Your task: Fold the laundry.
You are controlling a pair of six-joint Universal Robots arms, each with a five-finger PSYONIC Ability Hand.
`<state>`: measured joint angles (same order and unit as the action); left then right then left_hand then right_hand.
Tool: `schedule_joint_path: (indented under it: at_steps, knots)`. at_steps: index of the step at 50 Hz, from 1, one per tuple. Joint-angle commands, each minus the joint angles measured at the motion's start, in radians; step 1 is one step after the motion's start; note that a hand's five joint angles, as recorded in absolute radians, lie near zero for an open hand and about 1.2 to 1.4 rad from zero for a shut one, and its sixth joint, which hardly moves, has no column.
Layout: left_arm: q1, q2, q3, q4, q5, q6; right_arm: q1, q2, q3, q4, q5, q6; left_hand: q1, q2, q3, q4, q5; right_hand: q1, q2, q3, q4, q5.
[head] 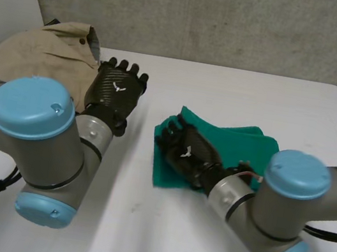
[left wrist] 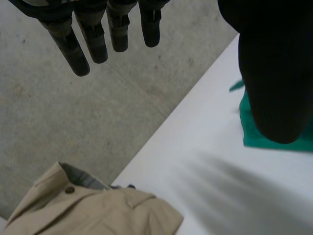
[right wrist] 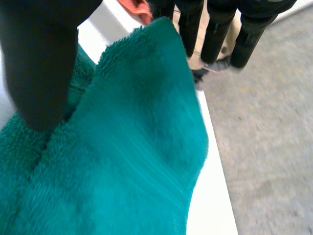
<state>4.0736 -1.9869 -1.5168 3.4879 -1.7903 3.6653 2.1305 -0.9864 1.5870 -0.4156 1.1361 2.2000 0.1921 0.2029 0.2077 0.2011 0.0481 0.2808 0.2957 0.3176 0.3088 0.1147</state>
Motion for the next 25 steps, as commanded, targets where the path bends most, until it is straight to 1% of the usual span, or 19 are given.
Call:
schedule_joint_path:
  at_steps: [1,3,4,7,10,11,12,15,16,18,19,21,25]
  knots:
    - [-0.053,-0.048,0.082,0.0,0.0,0.001,-0.225,-0.224,0.074,0.055,0.014,0.369,-0.018,-0.028,-0.033,-0.027,-0.048,-0.106,-0.121,-0.143,-0.134,-0.115]
    - [-0.065,-0.061,0.099,-0.001,-0.001,0.001,-0.273,-0.235,0.082,0.095,0.013,0.443,-0.018,-0.028,-0.033,-0.027,-0.048,-0.106,-0.121,-0.143,-0.134,-0.115]
    - [-0.071,-0.067,0.107,-0.001,-0.001,0.001,-0.311,-0.236,0.085,0.141,0.011,0.495,-0.018,-0.028,-0.033,-0.027,-0.048,-0.106,-0.121,-0.143,-0.134,-0.115]
    - [-0.107,-0.098,0.133,0.0,0.009,0.001,-0.362,-0.235,0.091,0.202,0.011,0.514,-0.018,-0.028,-0.033,-0.027,-0.048,-0.106,-0.121,-0.143,-0.134,-0.115]
    - [-0.148,-0.151,0.176,0.0,0.063,-0.004,-0.421,-0.221,0.119,0.235,0.01,0.446,-0.014,-0.025,-0.03,-0.023,-0.044,-0.106,-0.121,-0.143,-0.134,-0.115]
    - [-0.154,-0.168,0.191,0.0,0.084,-0.007,-0.446,-0.215,0.137,0.238,0.01,0.385,-0.002,-0.013,-0.018,-0.011,-0.033,-0.106,-0.121,-0.143,-0.134,-0.115]
    - [-0.168,-0.205,0.226,-0.003,0.129,-0.016,-0.454,-0.213,0.143,0.238,0.013,0.351,0.03,0.019,0.014,0.021,-0.001,-0.106,-0.121,-0.143,-0.134,-0.115]
    - [-0.177,-0.266,0.28,-0.013,0.18,-0.021,-0.463,-0.209,0.166,0.236,0.014,0.261,0.1,0.09,0.085,0.091,0.07,-0.106,-0.121,-0.143,-0.134,-0.115]
    - [-0.18,-0.306,0.312,-0.027,0.19,-0.016,-0.462,-0.205,0.171,0.236,0.014,0.254,0.156,0.145,0.14,0.147,0.125,-0.106,-0.121,-0.143,-0.134,-0.115]
    - [-0.185,-0.337,0.333,-0.052,0.181,-0.014,-0.462,-0.199,0.175,0.236,0.013,0.259,0.194,0.184,0.179,0.185,0.164,-0.058,-0.073,-0.095,-0.086,-0.067]
    - [-0.186,-0.348,0.34,-0.068,0.175,-0.014,-0.463,-0.196,0.179,0.236,0.011,0.267,0.215,0.204,0.199,0.206,0.184,0.006,-0.009,-0.031,-0.022,-0.002]
    - [-0.193,-0.368,0.36,-0.113,0.149,-0.013,-0.466,-0.195,0.183,0.235,0.01,0.279,0.28,0.269,0.264,0.271,0.249,0.042,0.027,0.005,0.014,0.033]
    - [-0.191,-0.389,0.374,-0.135,0.109,-0.01,-0.471,-0.195,0.183,0.235,0.008,0.319,0.371,0.36,0.355,0.362,0.34,0.153,0.138,0.117,0.125,0.145]
